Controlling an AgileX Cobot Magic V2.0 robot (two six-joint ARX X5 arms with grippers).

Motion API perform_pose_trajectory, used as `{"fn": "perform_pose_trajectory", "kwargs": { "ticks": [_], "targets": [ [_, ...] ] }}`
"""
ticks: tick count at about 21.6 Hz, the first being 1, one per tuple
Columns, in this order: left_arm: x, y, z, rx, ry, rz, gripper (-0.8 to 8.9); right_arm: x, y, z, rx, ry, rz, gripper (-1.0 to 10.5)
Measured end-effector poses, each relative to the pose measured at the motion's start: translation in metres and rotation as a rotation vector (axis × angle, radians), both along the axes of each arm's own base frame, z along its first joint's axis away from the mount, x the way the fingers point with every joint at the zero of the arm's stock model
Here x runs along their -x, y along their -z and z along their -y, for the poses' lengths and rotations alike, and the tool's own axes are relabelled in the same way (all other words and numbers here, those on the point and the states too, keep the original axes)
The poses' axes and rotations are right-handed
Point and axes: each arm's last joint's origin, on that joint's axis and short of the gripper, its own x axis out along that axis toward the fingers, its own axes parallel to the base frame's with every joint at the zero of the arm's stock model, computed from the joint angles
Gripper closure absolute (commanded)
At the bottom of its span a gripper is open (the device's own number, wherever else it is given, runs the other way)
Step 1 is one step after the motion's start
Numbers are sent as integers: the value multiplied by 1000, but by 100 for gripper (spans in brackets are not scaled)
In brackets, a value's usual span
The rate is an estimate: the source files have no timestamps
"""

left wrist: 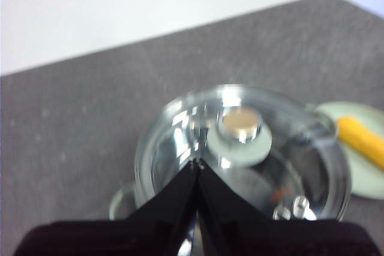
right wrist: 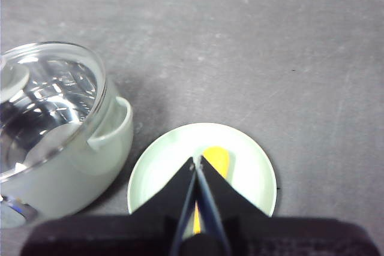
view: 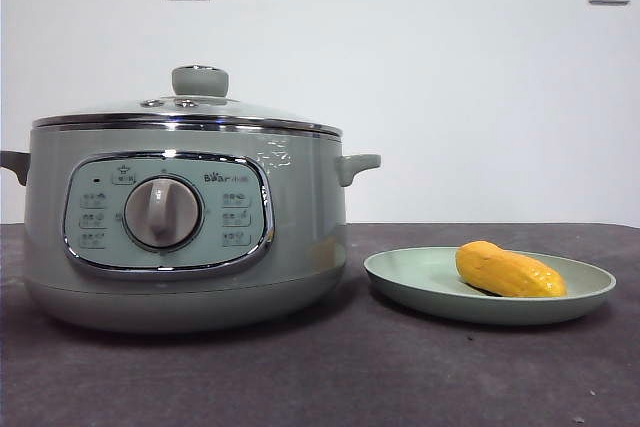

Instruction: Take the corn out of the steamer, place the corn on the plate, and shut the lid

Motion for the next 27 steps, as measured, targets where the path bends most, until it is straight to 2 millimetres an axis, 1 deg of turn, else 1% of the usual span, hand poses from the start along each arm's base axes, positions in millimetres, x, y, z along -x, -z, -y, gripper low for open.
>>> {"fn": "perform_pose_trajectory", "kwargs": {
  "ticks": [1,2,3,4,9,17,19,22,25,26,27],
  "targets": [
    [3,19,-2,-7,-13,-15,822,5,14,2,-5,0,12,956],
    [6,33,-4,-17,-26,-23,822,8,25,4,-3,7,14,954],
    [9,45,-6,-22,-29,-33,821,10,36,5,12,22,-5,945],
    [10,49,-7,-23,-31,-42,817,11,40,6,22,32,-26,946],
    [13,52,-9,-46,-33,-84,817,11,40,6,12,54,-28,946],
    [9,56,-6,-65,-33,-118,817,11,40,6,7,57,-31,946],
    [14,55,-9,-66,-33,-114,817,11,40,6,6,56,-31,945],
    [34,42,-29,-23,-88,23,817,11,40,6,6,57,-32,945],
    [53,28,-51,80,-247,272,817,11,40,6,7,57,-32,945],
    [55,31,-55,94,-301,330,817,11,40,6,7,57,-32,946],
    [55,38,-59,94,-351,364,817,11,40,6,7,57,-32,946]
  ]
}}
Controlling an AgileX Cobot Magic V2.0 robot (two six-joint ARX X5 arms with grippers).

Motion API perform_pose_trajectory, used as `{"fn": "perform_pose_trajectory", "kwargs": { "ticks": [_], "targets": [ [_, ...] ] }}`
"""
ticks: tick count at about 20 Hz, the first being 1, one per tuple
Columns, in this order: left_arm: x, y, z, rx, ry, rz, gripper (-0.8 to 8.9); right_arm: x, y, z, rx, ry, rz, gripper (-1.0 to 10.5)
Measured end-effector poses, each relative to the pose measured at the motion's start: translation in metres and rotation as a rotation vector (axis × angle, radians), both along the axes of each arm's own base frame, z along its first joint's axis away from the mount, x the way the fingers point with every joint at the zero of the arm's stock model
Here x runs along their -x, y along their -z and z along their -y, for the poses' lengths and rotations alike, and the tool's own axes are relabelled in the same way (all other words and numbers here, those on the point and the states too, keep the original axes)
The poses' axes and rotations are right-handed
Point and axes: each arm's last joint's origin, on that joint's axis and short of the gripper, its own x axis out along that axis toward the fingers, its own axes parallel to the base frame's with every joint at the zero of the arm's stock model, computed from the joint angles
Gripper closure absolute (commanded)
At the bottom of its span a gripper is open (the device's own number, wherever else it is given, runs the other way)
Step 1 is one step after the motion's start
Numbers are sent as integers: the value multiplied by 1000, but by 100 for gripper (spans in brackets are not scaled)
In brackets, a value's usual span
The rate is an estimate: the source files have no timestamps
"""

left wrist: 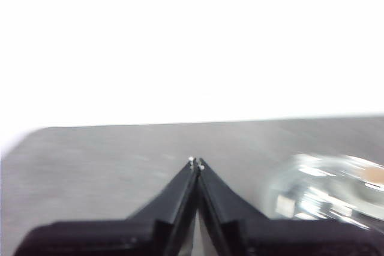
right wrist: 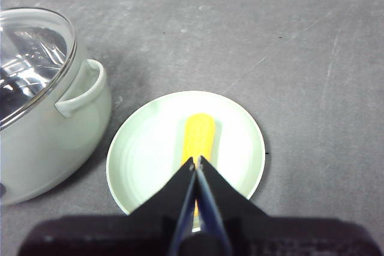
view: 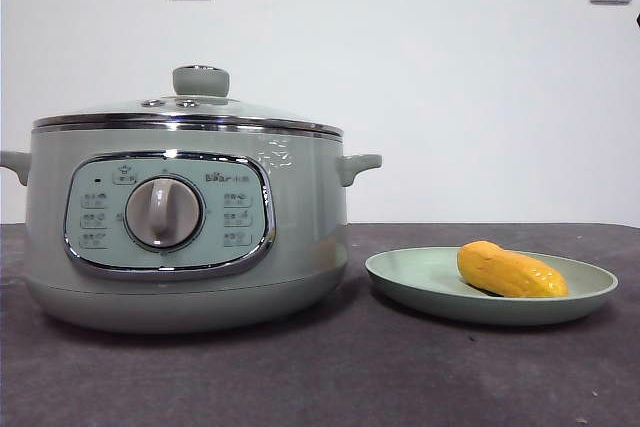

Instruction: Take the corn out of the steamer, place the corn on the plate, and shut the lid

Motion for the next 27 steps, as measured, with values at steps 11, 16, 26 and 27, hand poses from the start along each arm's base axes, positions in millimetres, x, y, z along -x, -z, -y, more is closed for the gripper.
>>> {"fn": "perform_pose_trajectory", "kwargs": {
  "ticks": [11,16,26,27],
  "targets": [
    [-32,149,-7,-18,-74,-178,817,0,0,0,0,0,0,945],
    [-32,156,-7,-15,-59,-165,817,0,0,0,0,0,0,946],
    [-32,156,-7,-15,-57,-164,817,0,0,0,0,0,0,946],
    [-32,156,-7,-15,-57,-164,817,0,0,0,0,0,0,946]
  ]
}}
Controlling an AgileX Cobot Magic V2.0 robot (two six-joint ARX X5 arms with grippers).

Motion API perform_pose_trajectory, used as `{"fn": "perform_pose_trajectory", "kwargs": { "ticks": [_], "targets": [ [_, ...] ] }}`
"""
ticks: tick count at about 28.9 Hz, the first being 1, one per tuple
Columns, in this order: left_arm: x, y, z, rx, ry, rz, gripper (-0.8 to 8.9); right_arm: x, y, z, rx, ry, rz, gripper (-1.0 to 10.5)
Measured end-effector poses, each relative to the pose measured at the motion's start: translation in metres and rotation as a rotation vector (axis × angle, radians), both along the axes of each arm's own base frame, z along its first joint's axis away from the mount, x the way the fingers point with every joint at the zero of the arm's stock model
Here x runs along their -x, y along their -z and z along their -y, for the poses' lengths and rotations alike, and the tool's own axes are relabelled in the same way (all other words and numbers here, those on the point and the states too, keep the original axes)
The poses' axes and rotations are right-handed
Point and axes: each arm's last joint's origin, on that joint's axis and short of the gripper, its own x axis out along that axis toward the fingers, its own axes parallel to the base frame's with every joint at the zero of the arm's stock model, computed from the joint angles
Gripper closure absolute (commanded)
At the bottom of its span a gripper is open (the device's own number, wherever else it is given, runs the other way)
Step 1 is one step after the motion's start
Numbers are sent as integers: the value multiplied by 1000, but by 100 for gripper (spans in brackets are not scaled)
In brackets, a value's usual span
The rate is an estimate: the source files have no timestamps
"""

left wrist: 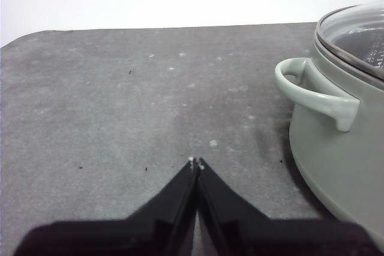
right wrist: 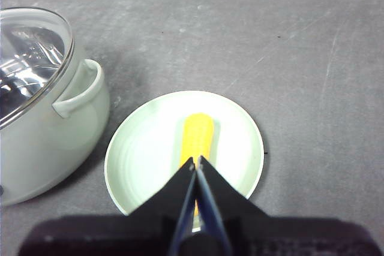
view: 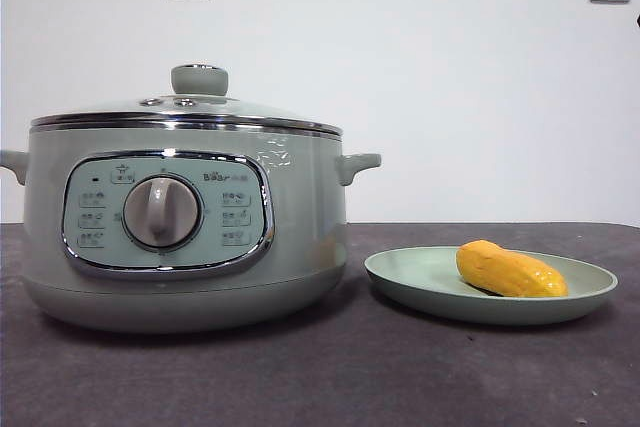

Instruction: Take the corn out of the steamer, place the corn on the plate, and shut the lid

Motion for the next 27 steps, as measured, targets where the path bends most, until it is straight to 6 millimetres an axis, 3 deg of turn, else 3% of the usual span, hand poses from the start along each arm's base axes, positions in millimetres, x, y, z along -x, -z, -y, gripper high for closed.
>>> {"fn": "perform_pose_trajectory", "kwargs": {
  "ticks": [8,13,17,20,27],
  "targets": [
    [0,0,0,0,0,0,817,2,-1,1,18,2,11,946],
    [0,0,0,0,0,0,817,24,-10,25,67,103,213,946],
    [0,0,0,0,0,0,817,37,19,43,56,267,387,946],
    [0,0,0,0,0,0,817,40,38,45,37,299,491,946],
    [0,0,0,0,0,0,817,29,100,43,43,246,405,945]
  ]
}}
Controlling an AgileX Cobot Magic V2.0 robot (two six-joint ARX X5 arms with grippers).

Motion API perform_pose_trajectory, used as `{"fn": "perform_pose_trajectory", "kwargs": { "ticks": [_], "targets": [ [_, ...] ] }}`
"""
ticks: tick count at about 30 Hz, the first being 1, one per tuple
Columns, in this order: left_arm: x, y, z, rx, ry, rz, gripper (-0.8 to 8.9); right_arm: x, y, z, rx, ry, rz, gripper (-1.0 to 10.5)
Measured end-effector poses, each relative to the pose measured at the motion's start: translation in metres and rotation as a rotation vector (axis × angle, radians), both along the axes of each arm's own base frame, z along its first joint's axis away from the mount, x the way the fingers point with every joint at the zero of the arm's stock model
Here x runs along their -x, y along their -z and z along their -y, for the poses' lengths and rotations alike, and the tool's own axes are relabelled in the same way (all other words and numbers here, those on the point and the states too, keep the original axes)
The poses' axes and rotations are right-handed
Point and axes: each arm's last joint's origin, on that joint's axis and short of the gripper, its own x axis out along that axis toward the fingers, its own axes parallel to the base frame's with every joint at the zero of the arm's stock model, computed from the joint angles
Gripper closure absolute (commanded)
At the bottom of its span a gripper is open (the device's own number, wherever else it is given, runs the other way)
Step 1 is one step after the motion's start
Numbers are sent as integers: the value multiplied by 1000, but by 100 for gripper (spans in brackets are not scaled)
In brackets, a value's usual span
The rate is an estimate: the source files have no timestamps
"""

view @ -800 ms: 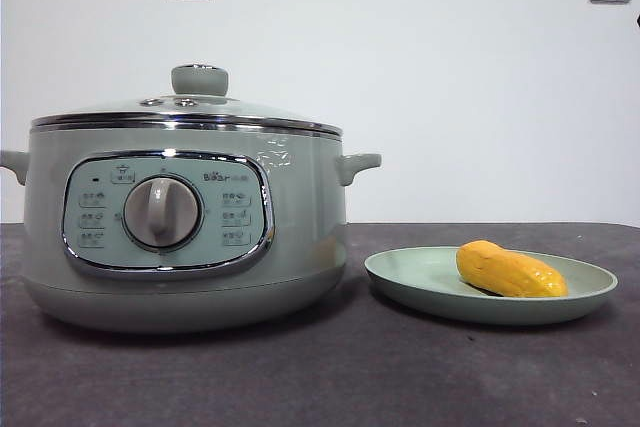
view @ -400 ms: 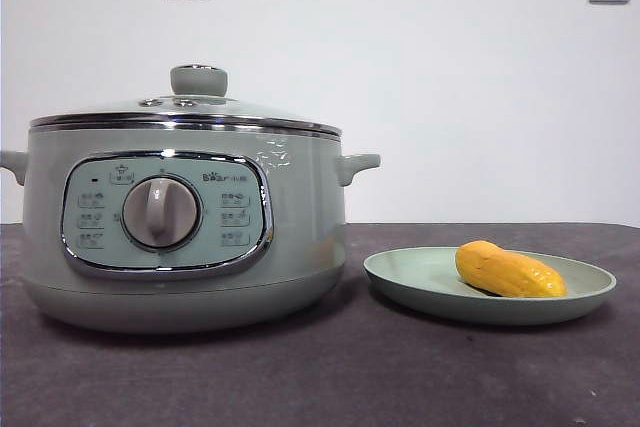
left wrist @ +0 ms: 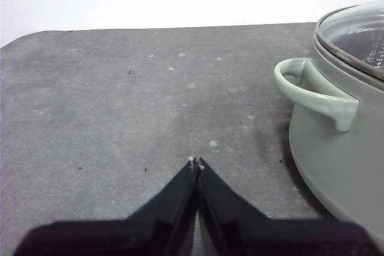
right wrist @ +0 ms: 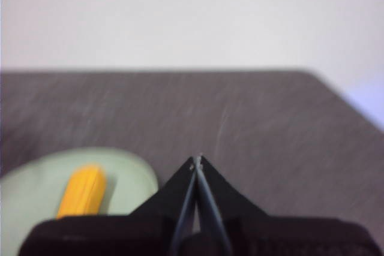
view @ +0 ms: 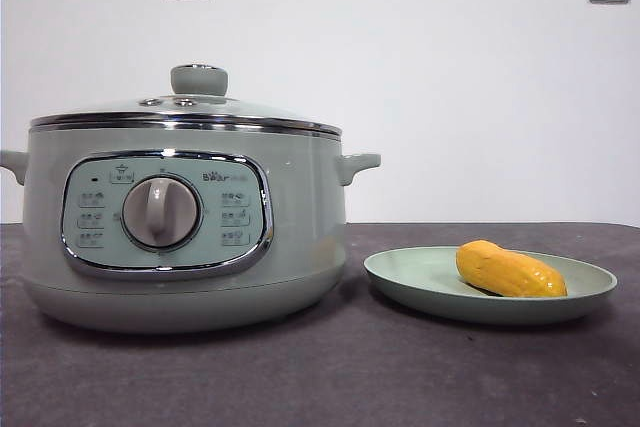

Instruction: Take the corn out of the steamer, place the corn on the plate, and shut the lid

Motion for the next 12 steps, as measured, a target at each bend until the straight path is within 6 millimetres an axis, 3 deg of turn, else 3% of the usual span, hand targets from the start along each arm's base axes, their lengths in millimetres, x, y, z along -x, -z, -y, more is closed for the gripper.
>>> {"fn": "perform_pose_trajectory", "kwargs": {
  "ticks": [6,12],
  "targets": [
    [0,0,0,0,0,0,817,-4,22,-3,-3,-75,-57,946],
    [0,0,0,0,0,0,817,-4,29,-3,-2,-76,-91,945]
  ]
}}
